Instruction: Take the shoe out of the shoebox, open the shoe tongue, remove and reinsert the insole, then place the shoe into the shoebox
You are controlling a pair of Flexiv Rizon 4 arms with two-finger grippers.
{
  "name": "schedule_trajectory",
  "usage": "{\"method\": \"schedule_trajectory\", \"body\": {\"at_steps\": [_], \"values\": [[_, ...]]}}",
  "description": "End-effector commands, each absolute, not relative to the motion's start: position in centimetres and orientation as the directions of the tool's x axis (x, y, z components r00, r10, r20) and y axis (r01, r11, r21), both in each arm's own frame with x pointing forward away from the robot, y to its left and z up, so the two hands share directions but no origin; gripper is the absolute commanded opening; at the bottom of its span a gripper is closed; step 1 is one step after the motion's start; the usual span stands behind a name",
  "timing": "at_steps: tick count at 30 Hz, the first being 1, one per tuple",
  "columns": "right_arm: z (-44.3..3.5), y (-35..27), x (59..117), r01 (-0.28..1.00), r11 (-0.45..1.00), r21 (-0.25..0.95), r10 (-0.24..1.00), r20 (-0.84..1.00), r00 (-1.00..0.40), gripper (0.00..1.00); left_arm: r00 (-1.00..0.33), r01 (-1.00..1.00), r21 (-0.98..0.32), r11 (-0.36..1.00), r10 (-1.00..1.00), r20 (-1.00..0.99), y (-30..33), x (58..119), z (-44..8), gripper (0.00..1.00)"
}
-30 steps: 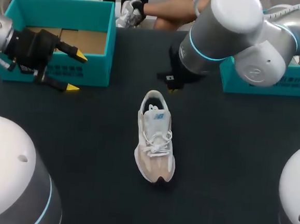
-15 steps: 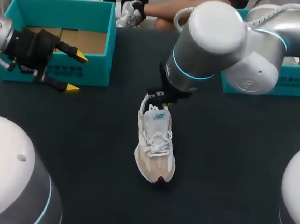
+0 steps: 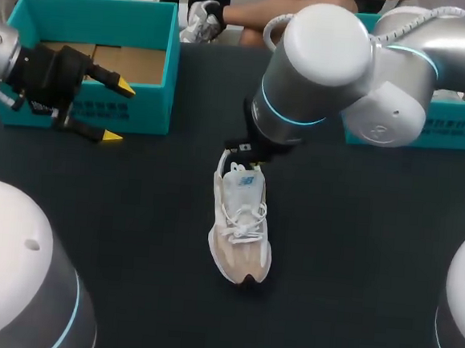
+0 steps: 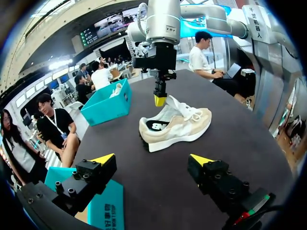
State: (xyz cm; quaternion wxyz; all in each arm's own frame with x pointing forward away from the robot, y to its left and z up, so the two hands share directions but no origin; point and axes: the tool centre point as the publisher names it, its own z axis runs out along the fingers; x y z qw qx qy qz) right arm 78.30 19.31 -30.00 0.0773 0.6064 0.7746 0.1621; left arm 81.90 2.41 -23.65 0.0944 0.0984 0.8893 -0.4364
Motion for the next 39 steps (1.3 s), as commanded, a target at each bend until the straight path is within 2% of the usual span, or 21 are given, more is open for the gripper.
{"method": "schedule_trajectory", "body": {"at_steps": [1,30,39], "values": [[-31.5,21.0,79.0,0.924,0.216,0.315,0.966,0.067,-0.249,0.0,-0.963,0.257,-0.755,0.603,0.092,-0.254,2.4,81.8,-23.6,1.0],[-38.5,21.7,79.2,0.953,0.219,0.208,0.97,0.059,-0.236,0.0,-0.963,0.257,-0.755,0.603,0.092,-0.254,2.4,81.8,-23.6,1.0],[-37.6,21.3,79.4,0.95,0.233,0.207,0.968,0.043,-0.246,0.0,-0.963,0.257,-0.755,0.603,0.092,-0.254,2.4,81.8,-23.6,1.0]]}}
